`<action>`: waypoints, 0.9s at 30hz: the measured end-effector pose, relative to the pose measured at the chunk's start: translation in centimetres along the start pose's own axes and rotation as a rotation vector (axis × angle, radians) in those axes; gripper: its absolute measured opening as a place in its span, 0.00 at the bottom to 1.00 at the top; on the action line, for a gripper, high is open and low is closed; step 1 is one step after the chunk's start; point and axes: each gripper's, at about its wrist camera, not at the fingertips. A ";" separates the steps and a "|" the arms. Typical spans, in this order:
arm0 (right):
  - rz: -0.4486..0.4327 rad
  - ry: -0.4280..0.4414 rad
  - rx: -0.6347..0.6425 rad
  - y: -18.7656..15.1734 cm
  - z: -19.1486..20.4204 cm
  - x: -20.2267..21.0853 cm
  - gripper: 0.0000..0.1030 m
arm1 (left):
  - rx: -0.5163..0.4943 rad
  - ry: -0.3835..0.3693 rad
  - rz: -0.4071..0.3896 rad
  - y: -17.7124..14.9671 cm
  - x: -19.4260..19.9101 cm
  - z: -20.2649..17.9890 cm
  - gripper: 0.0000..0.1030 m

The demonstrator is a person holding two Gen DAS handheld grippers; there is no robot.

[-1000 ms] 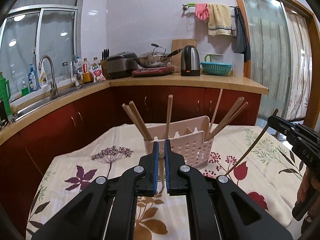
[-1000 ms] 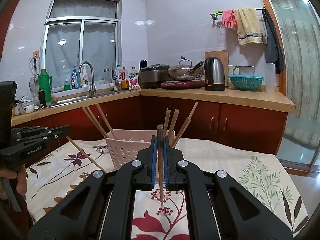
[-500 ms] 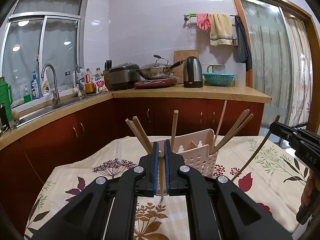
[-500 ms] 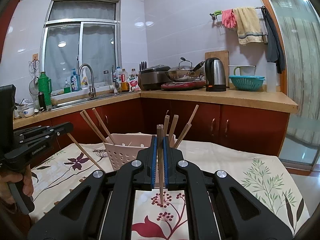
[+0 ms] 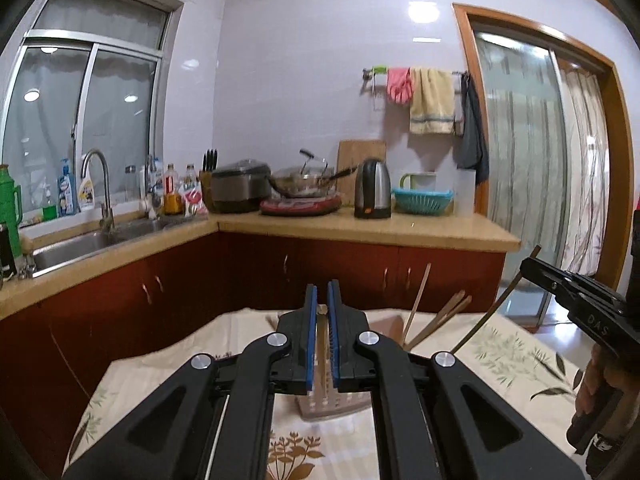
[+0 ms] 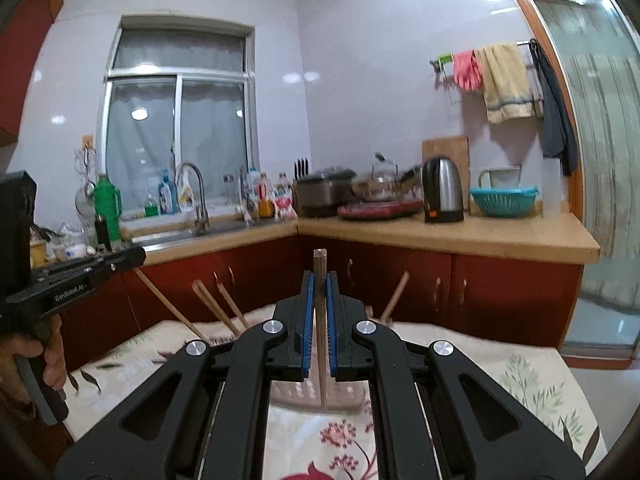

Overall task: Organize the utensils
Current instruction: 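Lower the left tool's chopstick into the holder while the right tool lowers its own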

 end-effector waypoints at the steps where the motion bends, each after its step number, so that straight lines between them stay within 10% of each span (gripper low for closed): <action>1: -0.020 0.001 0.002 0.7 0.0 0.1 0.06 | -0.002 -0.002 -0.015 0.5 0.3 -0.1 0.06; 13: -0.104 -0.034 0.028 3.4 -2.0 -3.6 0.06 | -0.006 0.014 -0.140 3.6 -1.0 -0.3 0.06; 27: 0.093 -0.013 0.005 -2.7 -1.9 -10.7 0.06 | 0.012 0.018 0.089 -2.8 -9.0 0.1 0.09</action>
Point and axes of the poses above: each gripper's, at about its wrist camera, not at the fingertips, and x roughly against the way its jaws point, z to its left, y to its top, and after that the axes turned 10 degrees about x, right-handed
